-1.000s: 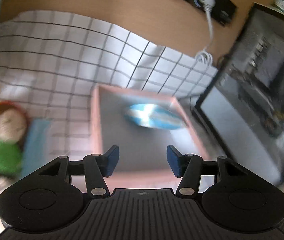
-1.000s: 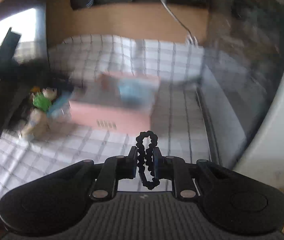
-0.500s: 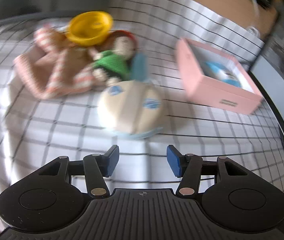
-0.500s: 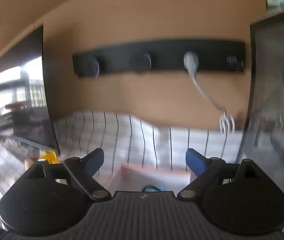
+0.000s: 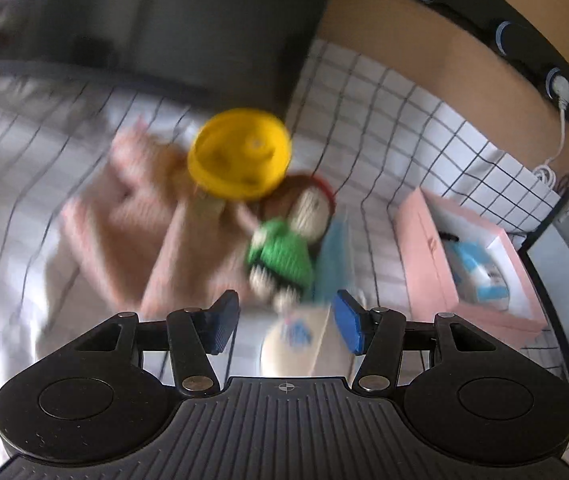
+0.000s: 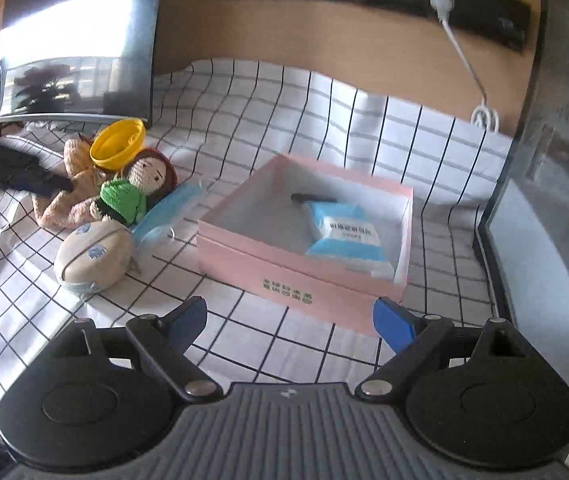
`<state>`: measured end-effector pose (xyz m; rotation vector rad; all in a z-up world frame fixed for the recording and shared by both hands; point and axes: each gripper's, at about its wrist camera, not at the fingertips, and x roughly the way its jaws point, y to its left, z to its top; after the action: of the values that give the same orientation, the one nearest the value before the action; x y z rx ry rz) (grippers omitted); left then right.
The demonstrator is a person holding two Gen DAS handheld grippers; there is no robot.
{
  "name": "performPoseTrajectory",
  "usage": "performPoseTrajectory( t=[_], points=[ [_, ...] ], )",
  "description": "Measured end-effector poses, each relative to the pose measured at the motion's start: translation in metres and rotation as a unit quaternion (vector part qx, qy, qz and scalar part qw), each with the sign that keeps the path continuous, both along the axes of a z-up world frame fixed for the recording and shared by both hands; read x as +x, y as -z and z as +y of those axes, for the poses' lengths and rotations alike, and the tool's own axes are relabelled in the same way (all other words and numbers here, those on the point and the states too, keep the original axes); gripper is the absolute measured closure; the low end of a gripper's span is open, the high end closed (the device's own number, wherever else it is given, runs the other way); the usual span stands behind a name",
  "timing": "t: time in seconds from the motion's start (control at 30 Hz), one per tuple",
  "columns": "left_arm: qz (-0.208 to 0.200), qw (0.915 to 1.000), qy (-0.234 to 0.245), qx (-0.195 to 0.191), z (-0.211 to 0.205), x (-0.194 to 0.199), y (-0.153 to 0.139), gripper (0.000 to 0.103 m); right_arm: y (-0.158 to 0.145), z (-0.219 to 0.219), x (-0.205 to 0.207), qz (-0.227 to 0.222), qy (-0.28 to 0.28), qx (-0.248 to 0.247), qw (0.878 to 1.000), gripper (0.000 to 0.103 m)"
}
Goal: Organize soft objects
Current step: 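Release the wipes pack into the pink box with the left tool while the right tool drops the bracelet in, then grasp the green crocheted doll with the left tool while the right tool grasps the beige round pouch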
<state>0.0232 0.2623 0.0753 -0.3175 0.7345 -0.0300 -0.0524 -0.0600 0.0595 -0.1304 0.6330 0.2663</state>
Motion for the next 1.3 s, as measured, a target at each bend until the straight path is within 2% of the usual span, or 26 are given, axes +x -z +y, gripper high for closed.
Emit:
performPoseTrajectory(
  t=[0.13,0.23,0.33,0.4,0.47,0.57,0.63,0.7,0.77,0.8,0.83,0.87,0.9,0.97,1.03,1.1,1.2,1.3],
  points=[
    [-0.019,0.9972,0.042,0.059,-0.011,0.042,-0.016,0.046,-0.004,0.005,-0.01,-0.008,0.021,0.014,1.0,0.002],
    [-0.036,0.9945,0.024,0.095,-0.009,0.066,-0.018,0.046,-0.005,0.006,-0.019,-0.009,0.038,-0.003,0.999,0.0],
    [-0.035,0.9957,-0.035,0.079,0.008,0.091,-0.017,0.046,0.0,0.003,-0.025,0.001,0.051,-0.018,0.999,0.0],
    [-0.036,0.9957,-0.051,0.067,0.014,0.103,-0.016,0.046,0.004,-0.002,-0.026,0.015,0.057,-0.021,0.998,0.0],
    [-0.042,0.9968,-0.024,0.063,0.01,0.112,-0.014,0.046,0.008,-0.008,-0.026,0.029,0.067,-0.022,0.997,0.0],
    [-0.03,0.9959,-0.003,0.085,-0.006,0.126,-0.005,0.047,0.015,-0.014,-0.024,0.049,0.081,-0.026,0.995,0.0],
    [-0.01,0.9974,0.013,0.07,-0.016,0.129,-0.001,0.047,0.017,-0.014,-0.024,0.051,0.085,-0.041,0.994,0.0],
    [-0.016,0.997,0.043,0.062,-0.028,0.118,-0.002,0.045,0.018,-0.016,-0.027,0.051,0.088,-0.044,0.994,0.0],
    [-0.022,0.9907,0.064,0.118,-0.044,0.11,0.003,0.049,0.02,-0.019,-0.025,0.062,0.092,-0.04,0.993,0.0],
    [-0.014,0.9866,0.071,0.146,-0.051,0.111,0.009,0.049,0.022,-0.02,-0.024,0.068,0.093,-0.039,0.993,0.0],
    [-0.001,0.9842,0.08,0.158,-0.054,0.116,0.016,0.046,0.023,-0.02,-0.023,0.072,0.093,-0.04,0.992,0.0],
    [0.016,0.9842,0.087,0.154,-0.054,0.123,0.024,0.04,0.023,-0.019,-0.022,0.074,0.092,-0.043,0.992,0.0],
    [0.033,0.9846,0.089,0.147,-0.055,0.131,0.031,0.04,0.023,-0.018,-0.022,0.073,0.089,-0.044,0.992,0.0],
    [0.04,0.9827,0.078,0.163,-0.057,0.142,0.041,0.038,0.023,-0.014,-0.022,0.07,0.078,-0.049,0.993,0.0],
    [0.048,0.9831,0.061,0.166,-0.054,0.154,0.05,0.04,0.024,-0.009,-0.024,0.07,0.065,-0.061,0.994,0.0],
    [0.055,0.9858,0.064,0.145,-0.049,0.159,0.06,0.041,0.025,-0.005,-0.025,0.073,0.054,-0.07,0.993,0.0],
    [0.044,0.9832,0.08,0.158,-0.051,0.154,0.063,0.051,0.026,-0.005,-0.024,0.077,0.049,-0.074,0.993,0.0],
    [0.038,0.9883,0.078,0.126,-0.043,0.137,0.052,0.054,0.022,-0.005,-0.021,0.065,0.047,-0.072,0.994,0.0]
  ],
)
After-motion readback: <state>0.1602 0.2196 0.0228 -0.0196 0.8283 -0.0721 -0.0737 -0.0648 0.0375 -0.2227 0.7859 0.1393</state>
